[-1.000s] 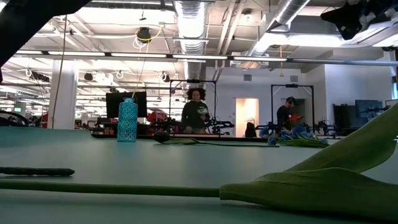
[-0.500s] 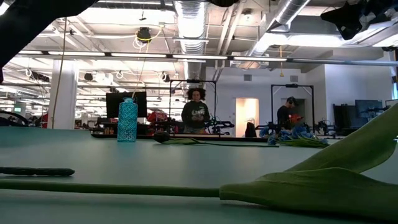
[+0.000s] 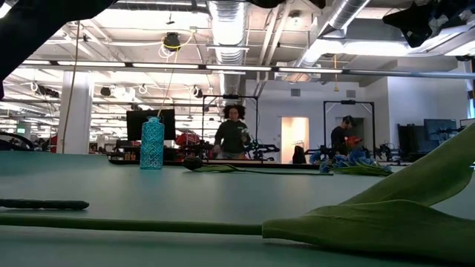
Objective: Sort flowers into vase by color
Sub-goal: Put the yellow tulip into the transparent vase
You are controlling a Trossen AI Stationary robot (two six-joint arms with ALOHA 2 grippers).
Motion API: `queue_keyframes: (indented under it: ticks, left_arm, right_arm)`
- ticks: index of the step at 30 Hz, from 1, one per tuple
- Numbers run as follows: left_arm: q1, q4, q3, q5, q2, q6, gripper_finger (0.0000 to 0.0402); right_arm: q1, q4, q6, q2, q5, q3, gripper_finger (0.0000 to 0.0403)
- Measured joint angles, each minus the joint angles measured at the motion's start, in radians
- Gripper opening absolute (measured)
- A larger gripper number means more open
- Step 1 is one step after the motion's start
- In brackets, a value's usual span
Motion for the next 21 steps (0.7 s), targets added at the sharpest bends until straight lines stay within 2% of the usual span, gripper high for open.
queue_keyframes:
  ticks: [7, 21]
  left_arm:
    - [0.0, -0.083, 0.0, -0.02, 0.0, -0.016, 0.0]
    - [0.0, -0.125, 0.0, -0.026, 0.0, -0.035, 0.0002]
  right_arm:
    - [0.0, 0.0, 0.001, 0.0, 0.0, 0.0, 0.0272]
    - [0.0, 0.0, 0.001, 0.0, 0.0, 0.0, 0.0272]
